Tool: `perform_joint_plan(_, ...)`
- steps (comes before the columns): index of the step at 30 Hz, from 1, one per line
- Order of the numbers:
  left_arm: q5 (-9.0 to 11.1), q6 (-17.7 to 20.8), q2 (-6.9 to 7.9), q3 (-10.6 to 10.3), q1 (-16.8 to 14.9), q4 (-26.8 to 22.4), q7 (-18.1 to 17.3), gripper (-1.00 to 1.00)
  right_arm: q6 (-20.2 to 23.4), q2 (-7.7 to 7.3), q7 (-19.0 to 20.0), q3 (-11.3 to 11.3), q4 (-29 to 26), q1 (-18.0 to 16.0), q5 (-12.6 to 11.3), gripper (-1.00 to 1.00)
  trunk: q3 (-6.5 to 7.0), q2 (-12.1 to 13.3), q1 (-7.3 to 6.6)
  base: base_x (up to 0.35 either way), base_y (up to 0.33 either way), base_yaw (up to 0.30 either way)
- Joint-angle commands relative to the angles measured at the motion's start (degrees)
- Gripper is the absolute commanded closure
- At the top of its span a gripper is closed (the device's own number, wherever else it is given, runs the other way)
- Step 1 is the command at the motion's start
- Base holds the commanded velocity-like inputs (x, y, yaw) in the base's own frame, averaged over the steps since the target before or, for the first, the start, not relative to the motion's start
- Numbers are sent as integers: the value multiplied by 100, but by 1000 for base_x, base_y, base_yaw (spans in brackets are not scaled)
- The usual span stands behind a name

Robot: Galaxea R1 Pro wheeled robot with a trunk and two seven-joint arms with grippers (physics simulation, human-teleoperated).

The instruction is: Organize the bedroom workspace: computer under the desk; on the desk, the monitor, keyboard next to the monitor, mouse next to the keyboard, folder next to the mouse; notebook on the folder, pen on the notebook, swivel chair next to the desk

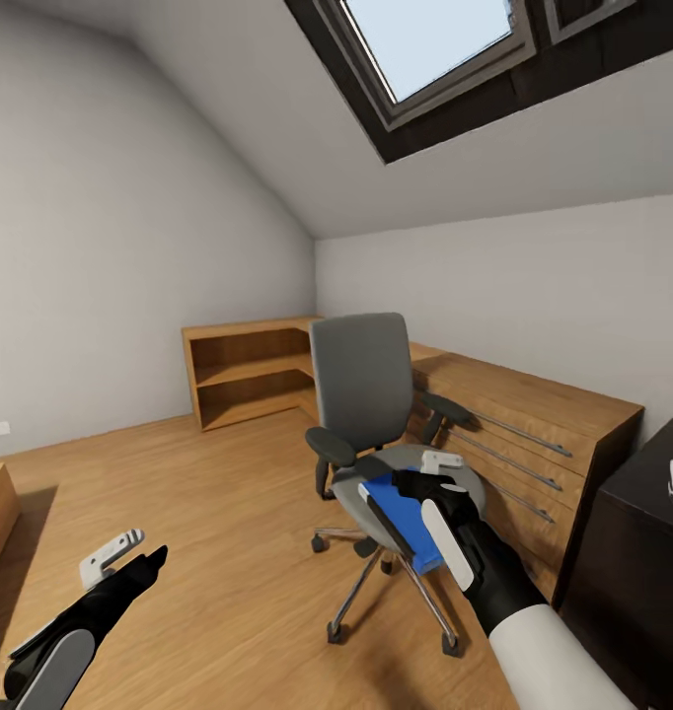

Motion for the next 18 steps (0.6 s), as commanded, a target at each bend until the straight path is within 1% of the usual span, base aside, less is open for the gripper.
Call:
perform_joint_plan(1,44,4,6,-8,-4,-10,48,-100,10,-1,-57,14,-4,-6,-60,-100,-1,-3,-1,-1,38,-248)
perform_joint_plan(5,48,4,6,-8,-2,-10,48,-100,10,-1,-57,14,-4,-6,-60,-100,21,-3,-1,-39,121,-250)
perform_joint_plan(13,49,4,6,-9,-5,-10,48,-100,10,-1,-57,14,-4,-6,-60,-100,61,-3,-1,-119,265,-256)
perform_joint_plan(18,45,10,6,-10,-3,5,48,-100,10,-1,-59,14,-6,-6,-60,-100,86,-3,-1,-28,109,-260)
